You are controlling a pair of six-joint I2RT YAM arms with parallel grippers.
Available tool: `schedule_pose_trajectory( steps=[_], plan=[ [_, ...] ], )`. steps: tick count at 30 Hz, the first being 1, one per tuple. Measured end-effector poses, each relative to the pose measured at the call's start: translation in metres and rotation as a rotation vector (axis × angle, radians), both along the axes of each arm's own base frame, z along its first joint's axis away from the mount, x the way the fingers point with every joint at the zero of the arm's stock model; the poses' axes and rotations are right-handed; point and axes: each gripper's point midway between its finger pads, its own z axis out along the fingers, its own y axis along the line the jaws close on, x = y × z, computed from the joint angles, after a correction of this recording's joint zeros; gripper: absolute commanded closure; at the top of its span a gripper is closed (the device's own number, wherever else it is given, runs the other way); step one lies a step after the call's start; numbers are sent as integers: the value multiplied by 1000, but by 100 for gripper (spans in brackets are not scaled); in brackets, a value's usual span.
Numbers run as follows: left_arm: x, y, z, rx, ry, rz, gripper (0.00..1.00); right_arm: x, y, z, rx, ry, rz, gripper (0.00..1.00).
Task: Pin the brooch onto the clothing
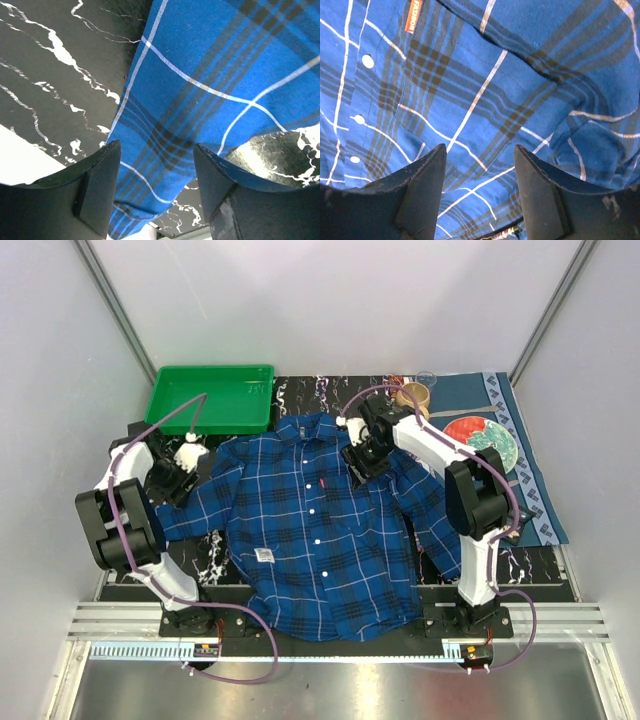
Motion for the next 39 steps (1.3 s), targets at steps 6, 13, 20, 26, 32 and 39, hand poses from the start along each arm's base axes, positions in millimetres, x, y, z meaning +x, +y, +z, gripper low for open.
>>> schedule_pose_trajectory(
  steps=[6,13,20,26,32,39],
  plan=[
    [-16,14,-41,37,91,24,96,7,0,-20,-45,0,15,38],
    [-42,88,-49,198,136,191,99,10,-7,-33,-92,-5,19,38],
    [-57,131,-9,391,24,305,40,13,-12,-35,-121,-19,19,38],
    [-31,100,48,387,-175,234,22,15,-14,-22,-109,-40,14,34],
    [4,-23,82,167,-324,-60,23,27,-34,30,-26,-119,-46,32],
    [-2,-176,48,-65,-211,-351,28,27,-101,86,-18,-213,-154,28]
  ],
)
